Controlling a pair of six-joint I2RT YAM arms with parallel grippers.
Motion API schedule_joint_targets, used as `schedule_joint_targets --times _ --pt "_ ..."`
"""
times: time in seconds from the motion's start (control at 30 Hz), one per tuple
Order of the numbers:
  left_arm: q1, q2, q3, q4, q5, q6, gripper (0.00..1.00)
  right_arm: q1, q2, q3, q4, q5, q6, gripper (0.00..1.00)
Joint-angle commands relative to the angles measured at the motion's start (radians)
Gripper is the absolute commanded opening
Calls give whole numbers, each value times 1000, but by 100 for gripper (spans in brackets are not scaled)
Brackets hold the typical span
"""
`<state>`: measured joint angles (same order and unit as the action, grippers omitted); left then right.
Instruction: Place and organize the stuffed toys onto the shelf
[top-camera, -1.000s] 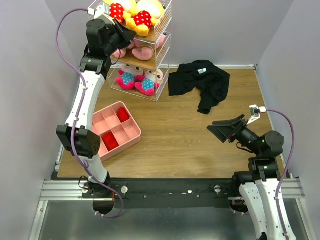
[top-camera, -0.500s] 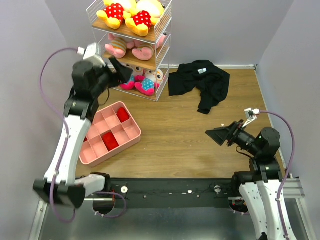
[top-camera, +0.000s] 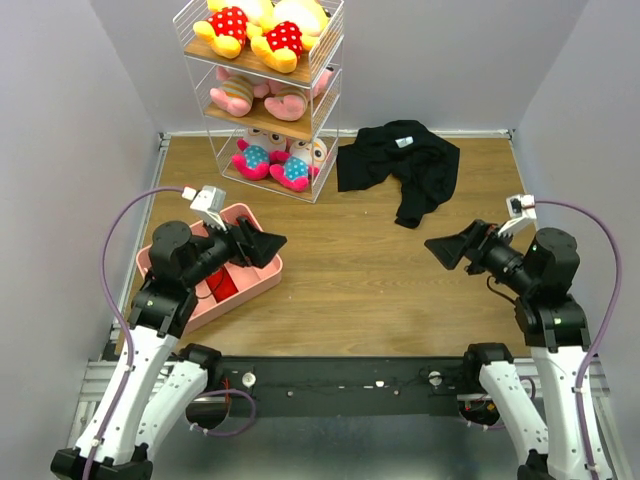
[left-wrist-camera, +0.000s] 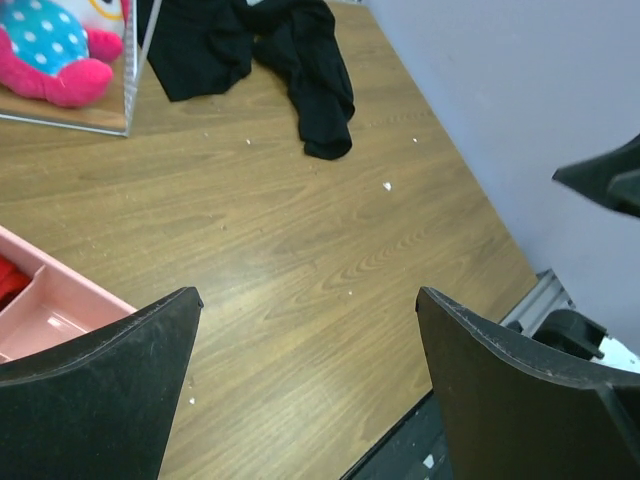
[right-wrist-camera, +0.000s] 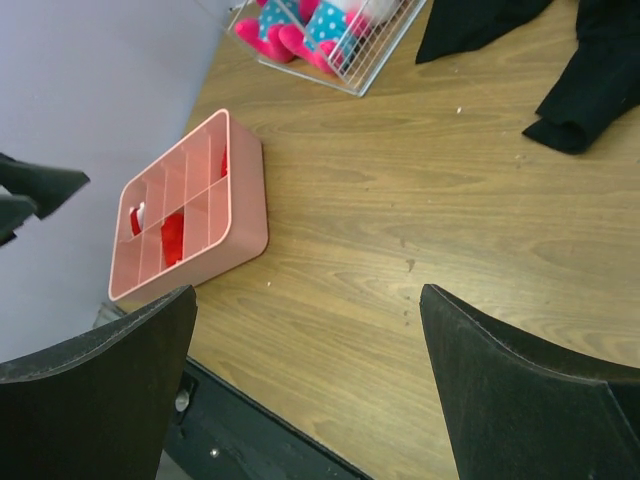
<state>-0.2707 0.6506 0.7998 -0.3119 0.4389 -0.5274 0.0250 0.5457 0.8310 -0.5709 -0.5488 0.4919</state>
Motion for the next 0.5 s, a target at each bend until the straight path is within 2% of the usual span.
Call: schedule_joint_targets --times 0.0,0.17,0.47 --pt "-5 -40 -66 88 81 1 99 4 40 88 -9 32 -42 100" --pt "-5 -51 -80 92 93 15 99 4 46 108 67 -63 -29 100" --pt "-5 -85 -96 106 70 1 99 6 5 60 126 -91 -9 100"
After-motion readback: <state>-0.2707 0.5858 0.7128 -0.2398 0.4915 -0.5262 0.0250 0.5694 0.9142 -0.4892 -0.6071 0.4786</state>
